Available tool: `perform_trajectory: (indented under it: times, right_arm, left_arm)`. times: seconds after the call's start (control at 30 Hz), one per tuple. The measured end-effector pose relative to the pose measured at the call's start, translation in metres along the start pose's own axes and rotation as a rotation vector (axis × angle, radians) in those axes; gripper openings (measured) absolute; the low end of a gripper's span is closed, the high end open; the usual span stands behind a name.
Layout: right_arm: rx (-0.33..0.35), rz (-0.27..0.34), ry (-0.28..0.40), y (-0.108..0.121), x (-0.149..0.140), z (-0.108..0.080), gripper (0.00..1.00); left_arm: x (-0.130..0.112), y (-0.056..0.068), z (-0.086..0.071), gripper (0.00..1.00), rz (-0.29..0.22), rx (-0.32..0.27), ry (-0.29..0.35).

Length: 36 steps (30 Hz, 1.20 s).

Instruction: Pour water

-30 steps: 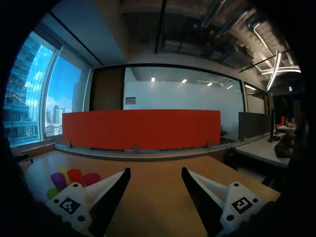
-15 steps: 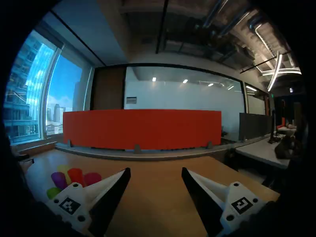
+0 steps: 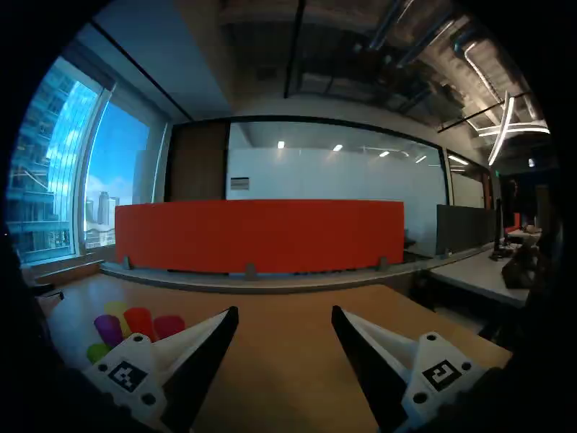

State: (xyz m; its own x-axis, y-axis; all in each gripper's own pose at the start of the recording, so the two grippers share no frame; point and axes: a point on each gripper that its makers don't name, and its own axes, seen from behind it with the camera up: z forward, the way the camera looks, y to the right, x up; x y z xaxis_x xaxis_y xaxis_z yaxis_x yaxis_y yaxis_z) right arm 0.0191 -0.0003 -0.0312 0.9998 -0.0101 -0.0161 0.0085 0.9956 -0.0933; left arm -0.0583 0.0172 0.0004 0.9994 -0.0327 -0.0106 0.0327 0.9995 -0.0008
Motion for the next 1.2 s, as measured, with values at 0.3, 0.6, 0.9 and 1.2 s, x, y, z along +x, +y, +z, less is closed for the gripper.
perform_trajectory:
  times: [0.3, 0.6, 0.9, 1.2]
  right_arm:
    - [0.005, -0.008, 0.011, 0.003, 0.003, -0.002, 1.00]
    - [0.025, -0.020, 0.042, 0.003, 0.007, -0.003, 1.00]
    - [0.057, -0.007, 0.061, -0.004, 0.000, 0.005, 1.00]
    - [0.085, -0.006, 0.075, -0.017, -0.014, 0.018, 1.00]
  left_arm:
    - [-0.002, 0.001, 0.001, 0.99, 0.001, -0.001, -0.003]
    - [-0.003, 0.001, 0.001, 0.99, 0.001, -0.001, -0.002]
    - [-0.002, 0.000, 0.001, 0.99, 0.001, -0.001, -0.002]
    - [-0.003, 0.001, 0.002, 0.99, 0.002, -0.001, -0.002]
